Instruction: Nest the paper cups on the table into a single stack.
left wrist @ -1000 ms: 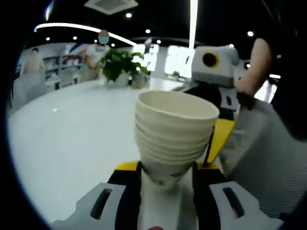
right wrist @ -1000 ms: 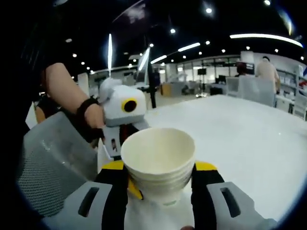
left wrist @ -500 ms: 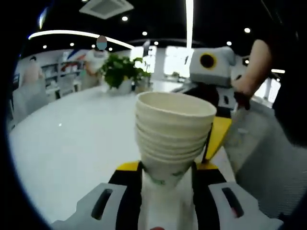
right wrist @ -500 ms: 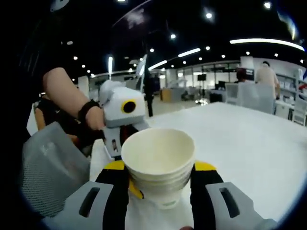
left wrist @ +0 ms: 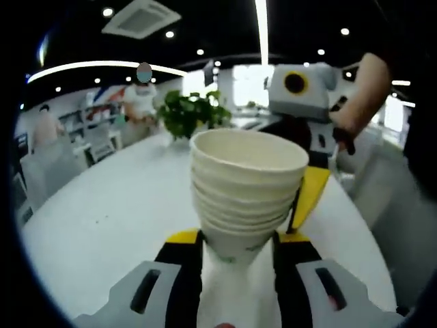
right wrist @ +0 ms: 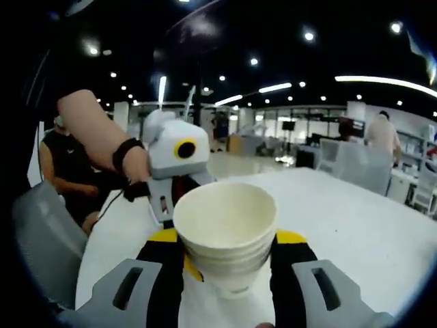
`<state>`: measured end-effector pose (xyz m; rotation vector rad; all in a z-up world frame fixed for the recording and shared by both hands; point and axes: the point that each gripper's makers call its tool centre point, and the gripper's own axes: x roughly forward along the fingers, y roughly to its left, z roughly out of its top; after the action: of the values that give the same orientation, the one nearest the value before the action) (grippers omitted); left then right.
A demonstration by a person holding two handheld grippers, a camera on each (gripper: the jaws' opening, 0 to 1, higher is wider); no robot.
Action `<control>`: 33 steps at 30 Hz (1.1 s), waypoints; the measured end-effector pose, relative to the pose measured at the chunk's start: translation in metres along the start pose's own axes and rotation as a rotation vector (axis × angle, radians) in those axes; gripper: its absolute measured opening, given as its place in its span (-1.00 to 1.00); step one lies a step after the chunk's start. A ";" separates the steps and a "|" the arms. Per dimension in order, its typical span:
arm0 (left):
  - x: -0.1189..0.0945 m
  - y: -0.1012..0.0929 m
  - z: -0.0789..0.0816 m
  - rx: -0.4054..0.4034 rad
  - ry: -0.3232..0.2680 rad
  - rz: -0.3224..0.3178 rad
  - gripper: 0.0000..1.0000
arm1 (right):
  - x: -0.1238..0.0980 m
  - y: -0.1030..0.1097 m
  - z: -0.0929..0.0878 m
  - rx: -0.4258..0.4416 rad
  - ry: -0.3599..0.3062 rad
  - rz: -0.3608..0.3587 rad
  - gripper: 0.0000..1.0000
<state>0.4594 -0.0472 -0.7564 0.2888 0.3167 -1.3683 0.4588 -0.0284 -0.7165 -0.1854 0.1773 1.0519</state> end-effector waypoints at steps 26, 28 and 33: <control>0.037 0.065 -0.049 -0.115 0.061 -0.005 -0.24 | 0.049 -0.069 -0.054 0.087 0.042 -0.063 -0.07; 0.037 0.066 -0.049 -0.113 0.060 -0.005 -0.24 | 0.050 -0.068 -0.053 0.095 0.038 -0.064 -0.06; 0.032 0.076 -0.059 -0.138 0.115 0.069 0.05 | 0.050 -0.069 -0.055 0.104 0.056 -0.071 -0.02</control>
<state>0.5365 -0.0398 -0.8220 0.2617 0.4910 -1.2574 0.5402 -0.0327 -0.7765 -0.1261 0.2736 0.9649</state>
